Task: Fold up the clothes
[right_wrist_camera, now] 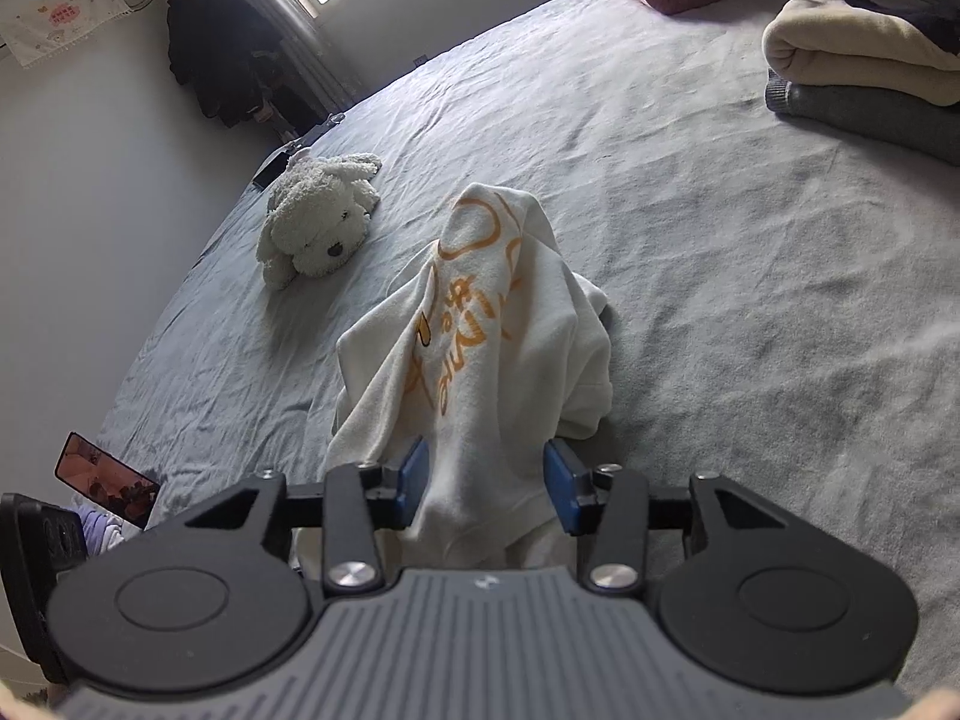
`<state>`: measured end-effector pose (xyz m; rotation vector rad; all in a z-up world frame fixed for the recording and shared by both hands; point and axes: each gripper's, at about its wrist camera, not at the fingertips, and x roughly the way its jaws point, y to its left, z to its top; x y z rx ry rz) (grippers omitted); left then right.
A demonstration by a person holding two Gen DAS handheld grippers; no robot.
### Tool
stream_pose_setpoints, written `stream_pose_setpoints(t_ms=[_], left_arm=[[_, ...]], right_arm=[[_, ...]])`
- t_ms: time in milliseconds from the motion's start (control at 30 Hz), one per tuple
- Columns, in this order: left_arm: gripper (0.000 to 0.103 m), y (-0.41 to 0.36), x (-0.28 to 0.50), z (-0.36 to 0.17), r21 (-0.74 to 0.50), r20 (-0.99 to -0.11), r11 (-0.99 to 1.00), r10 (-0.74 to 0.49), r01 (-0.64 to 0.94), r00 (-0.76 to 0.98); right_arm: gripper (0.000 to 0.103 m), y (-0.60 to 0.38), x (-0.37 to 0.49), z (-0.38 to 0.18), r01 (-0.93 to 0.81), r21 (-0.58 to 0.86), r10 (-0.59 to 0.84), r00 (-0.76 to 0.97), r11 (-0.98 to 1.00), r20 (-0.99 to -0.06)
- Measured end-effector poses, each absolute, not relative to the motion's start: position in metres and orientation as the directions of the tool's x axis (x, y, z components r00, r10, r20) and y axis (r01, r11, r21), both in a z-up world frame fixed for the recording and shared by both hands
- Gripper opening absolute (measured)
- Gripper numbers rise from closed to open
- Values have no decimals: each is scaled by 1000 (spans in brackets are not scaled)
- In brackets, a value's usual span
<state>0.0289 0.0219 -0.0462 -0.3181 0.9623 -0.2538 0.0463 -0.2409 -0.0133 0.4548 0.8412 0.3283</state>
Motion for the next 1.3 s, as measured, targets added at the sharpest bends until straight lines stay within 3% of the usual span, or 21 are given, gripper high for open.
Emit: stream_pose_setpoints(t_ms=[167,433,600,733,800,867,933,1033,1300], left_arm=[[6,39,37,-28,-296,-723,955,-244,29,646],[5,59,68,-7,-76,-599,993,24,-88,800],[5,68,82,-11,-64,-585,990,63,-123,809],[5,67,77,-9,-114,-621,988,8,-100,784],[13,69,71,-6,-151,-633,984,-26,-91,774],[42,73,66,-5,-186,-649,980,-65,-76,758],[52,77,59,-5,-231,-674,971,-108,-69,731],[62,83,48,-7,-319,-706,946,-200,-54,679],[73,68,40,-36,-514,-743,858,-434,-19,509]], right_arm=[[51,-249,49,-16,-56,517,430,636,854,-641],[51,-248,55,-25,-23,505,406,627,863,-665],[51,-246,62,-32,-15,488,389,625,873,-677],[51,-245,67,-36,-8,476,378,620,879,-688],[51,-246,70,-36,-10,474,376,622,881,-686],[53,-246,72,-34,-19,466,372,630,884,-681],[55,-245,73,-33,-27,461,371,637,887,-676],[57,-245,76,-35,-34,466,378,639,884,-670],[57,-234,84,-52,-22,460,382,591,888,-710]])
